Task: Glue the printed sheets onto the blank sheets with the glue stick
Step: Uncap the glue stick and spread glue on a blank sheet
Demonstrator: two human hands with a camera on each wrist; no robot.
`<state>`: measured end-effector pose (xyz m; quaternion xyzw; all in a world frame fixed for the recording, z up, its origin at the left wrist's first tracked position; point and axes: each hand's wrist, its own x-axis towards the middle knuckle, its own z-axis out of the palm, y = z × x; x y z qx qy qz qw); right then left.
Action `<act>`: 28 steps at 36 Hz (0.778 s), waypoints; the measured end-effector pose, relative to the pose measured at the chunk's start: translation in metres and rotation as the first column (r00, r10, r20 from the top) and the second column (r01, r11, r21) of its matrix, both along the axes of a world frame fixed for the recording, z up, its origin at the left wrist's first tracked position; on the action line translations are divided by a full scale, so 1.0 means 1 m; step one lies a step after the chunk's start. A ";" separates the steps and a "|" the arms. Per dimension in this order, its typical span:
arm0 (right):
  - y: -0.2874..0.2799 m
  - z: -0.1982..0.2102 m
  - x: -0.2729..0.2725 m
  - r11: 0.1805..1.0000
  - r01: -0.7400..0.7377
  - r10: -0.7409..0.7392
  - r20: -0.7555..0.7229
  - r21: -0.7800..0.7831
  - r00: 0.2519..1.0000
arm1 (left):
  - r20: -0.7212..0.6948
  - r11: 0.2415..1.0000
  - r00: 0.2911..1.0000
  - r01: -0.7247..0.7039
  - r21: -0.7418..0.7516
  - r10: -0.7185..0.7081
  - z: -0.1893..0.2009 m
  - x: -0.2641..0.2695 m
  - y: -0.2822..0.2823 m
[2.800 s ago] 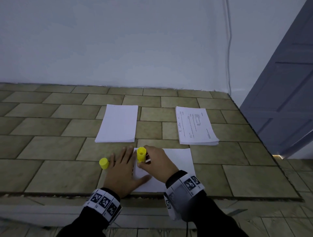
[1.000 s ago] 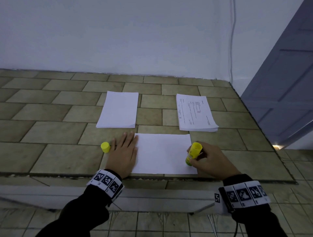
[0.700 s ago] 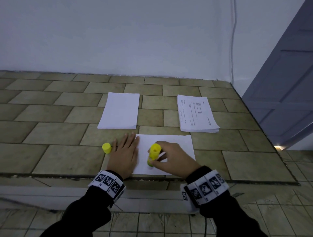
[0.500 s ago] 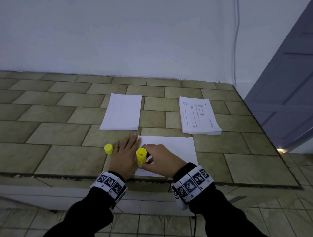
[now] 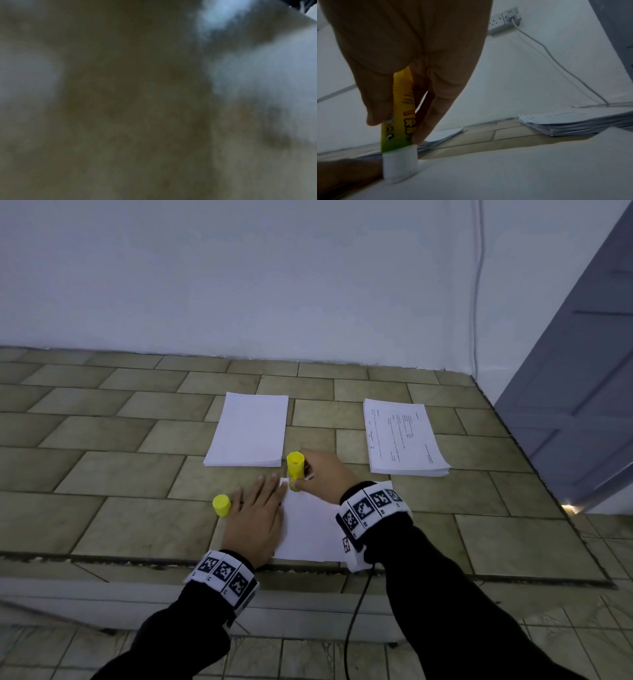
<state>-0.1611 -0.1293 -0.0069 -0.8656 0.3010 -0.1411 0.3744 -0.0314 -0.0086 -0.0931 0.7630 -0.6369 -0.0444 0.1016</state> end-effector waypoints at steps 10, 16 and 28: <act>0.026 -0.002 -0.070 0.996 0.017 -0.022 0.062 0.090 0.998 | 0.037 0.998 0.998 -0.053 0.035 0.052 0.004 -0.005 -0.001; 0.039 -0.016 -0.101 0.994 0.013 -0.022 0.081 0.110 0.996 | 0.025 0.999 0.999 -0.048 0.019 0.048 0.004 -0.006 0.000; 0.008 -0.008 -0.080 0.997 0.015 -0.018 0.041 0.081 0.999 | 0.036 0.999 0.999 -0.041 -0.004 0.041 0.000 -0.006 -0.001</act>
